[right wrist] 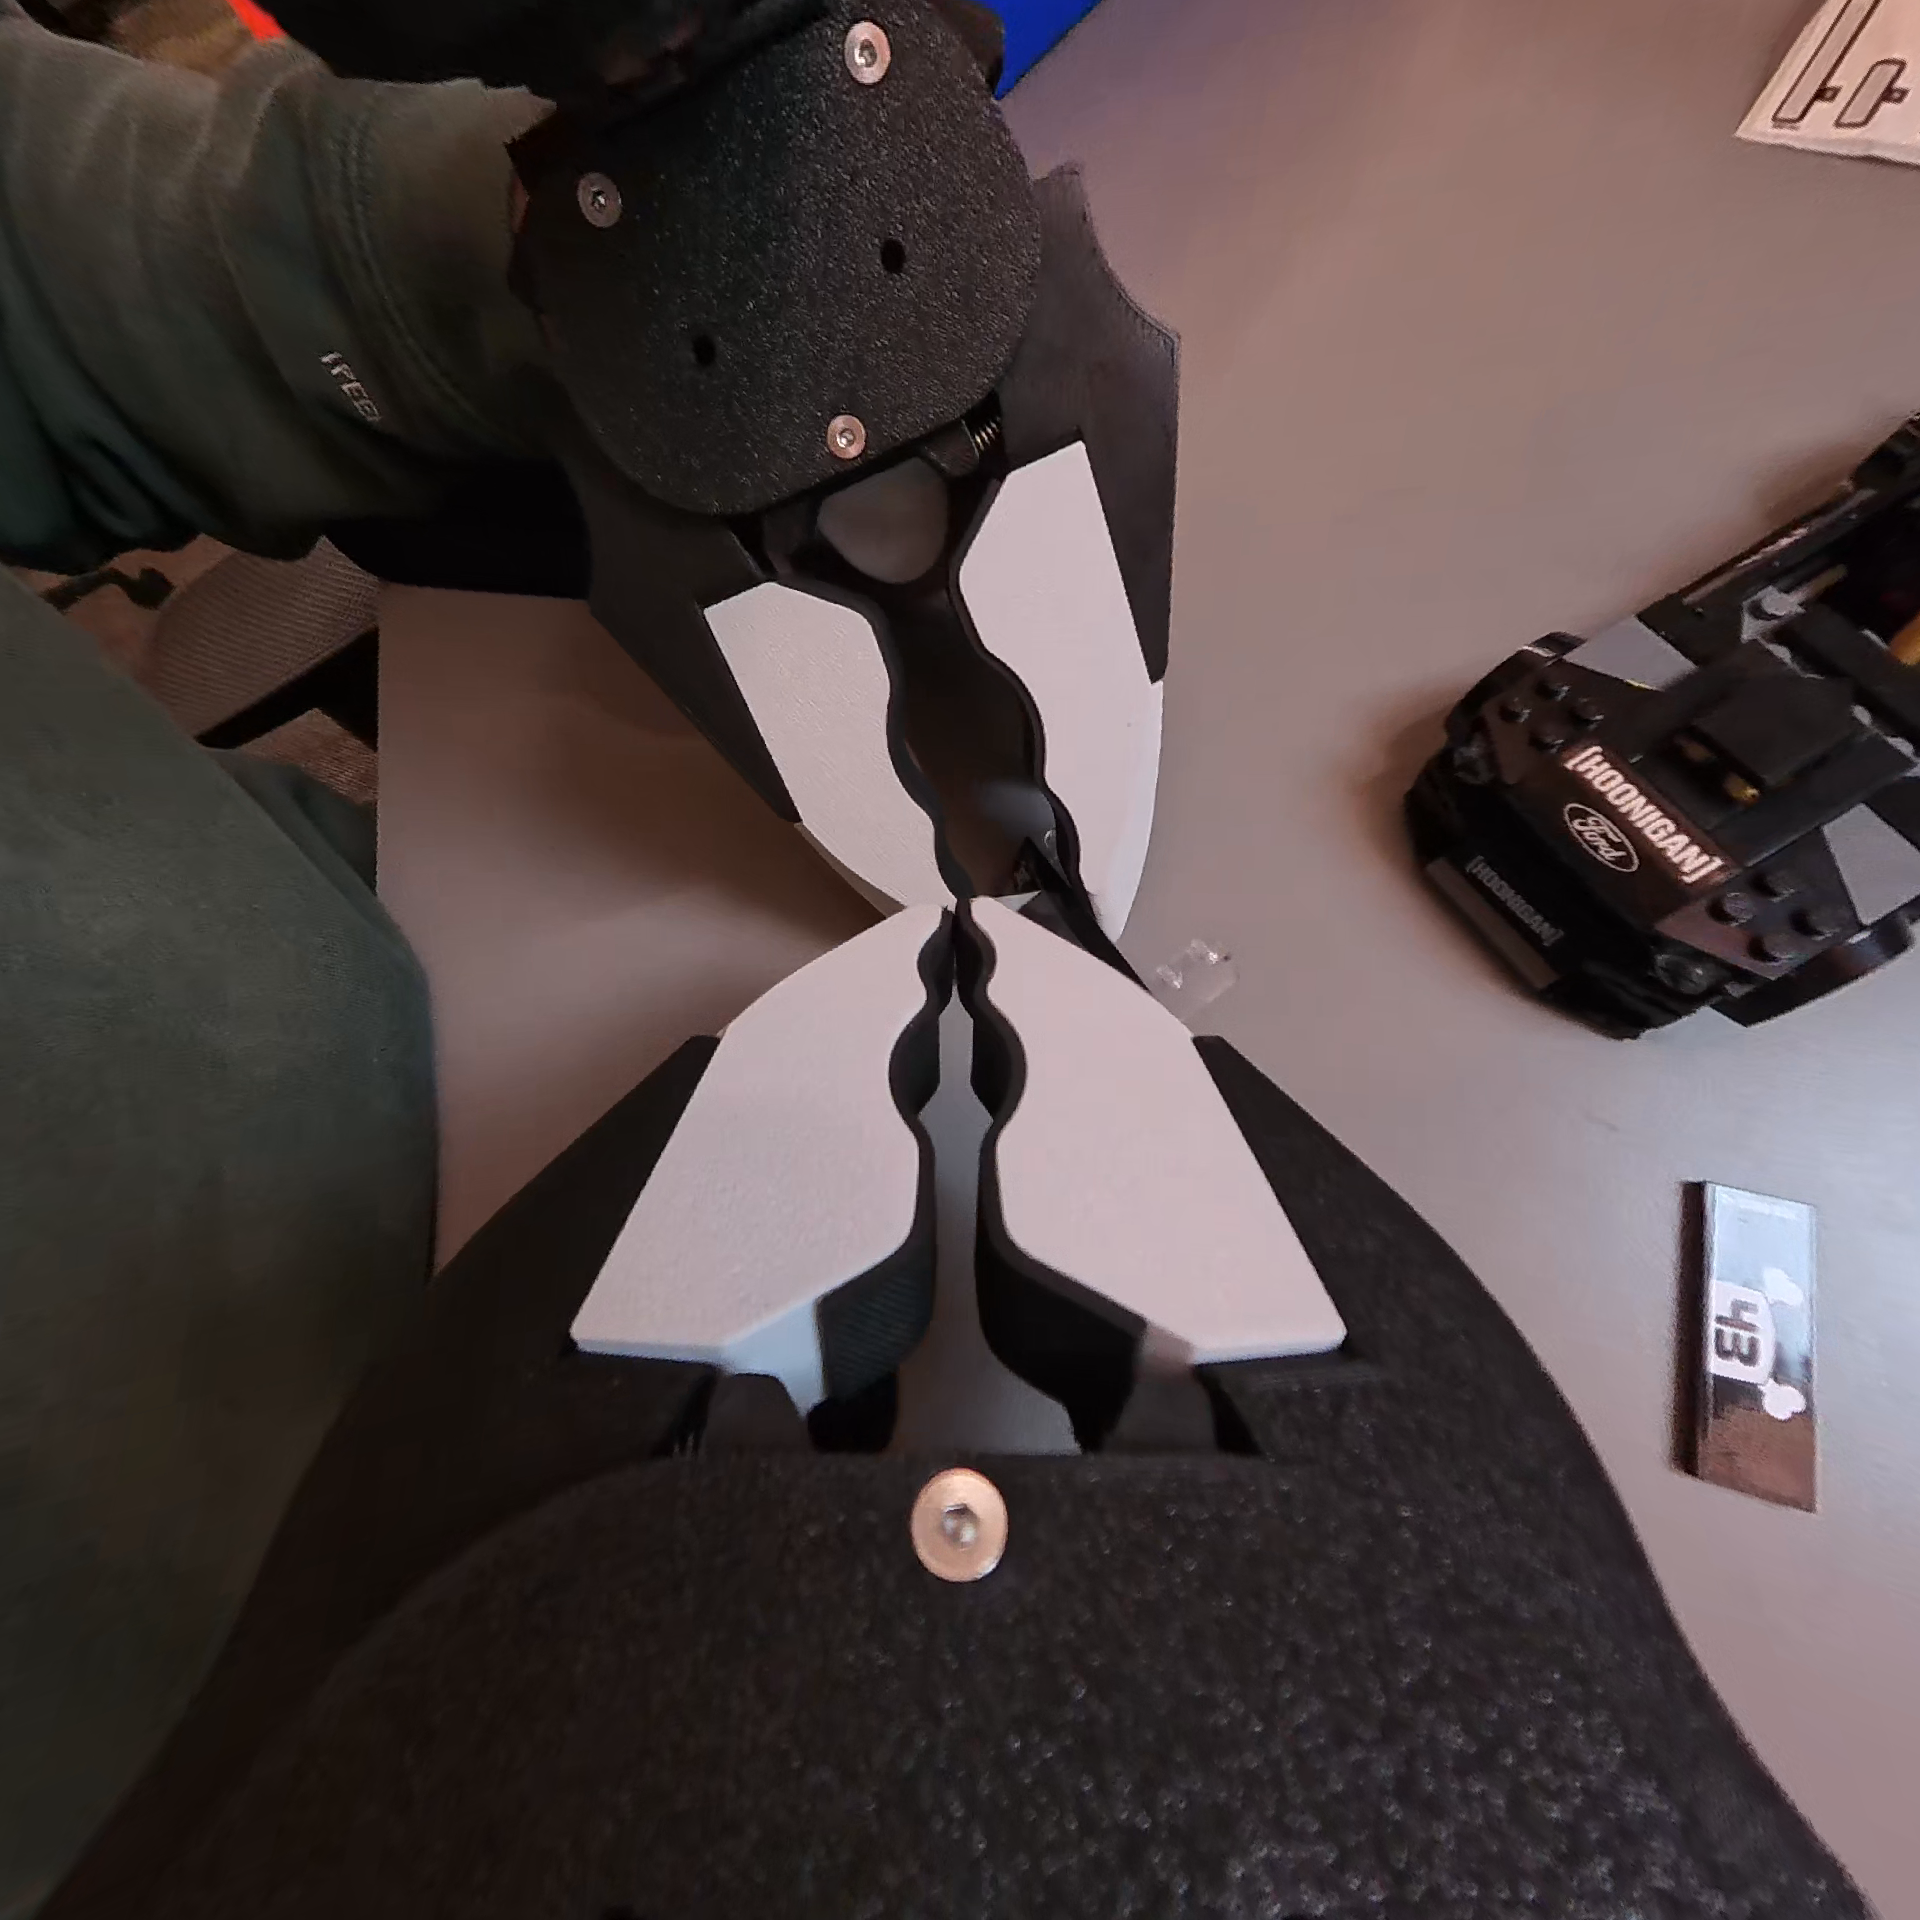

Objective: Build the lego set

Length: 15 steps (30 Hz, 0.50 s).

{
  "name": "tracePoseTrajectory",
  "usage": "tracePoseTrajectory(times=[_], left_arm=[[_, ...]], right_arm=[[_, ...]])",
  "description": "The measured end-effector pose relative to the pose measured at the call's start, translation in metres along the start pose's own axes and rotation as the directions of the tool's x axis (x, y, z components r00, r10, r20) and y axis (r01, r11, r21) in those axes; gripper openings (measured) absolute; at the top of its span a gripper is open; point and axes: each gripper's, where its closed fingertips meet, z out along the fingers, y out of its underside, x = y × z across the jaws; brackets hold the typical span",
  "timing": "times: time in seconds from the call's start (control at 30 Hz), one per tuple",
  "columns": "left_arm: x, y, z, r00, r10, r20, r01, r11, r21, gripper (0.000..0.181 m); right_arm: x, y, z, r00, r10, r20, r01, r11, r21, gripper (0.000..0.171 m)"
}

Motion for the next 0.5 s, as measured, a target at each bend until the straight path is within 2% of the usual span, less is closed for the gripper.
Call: tracePoseTrajectory(times=[0.5], left_arm=[[0.0025, -0.0008, 0.0010, 1.000, 0.000, -0.018, 0.000, 1.000, 0.005, 0.023]], right_arm=[[-0.0047, -0.0030, -0.0015, 0.996, -0.087, -0.011, 0.088, 0.996, 0.018, 0.000]])
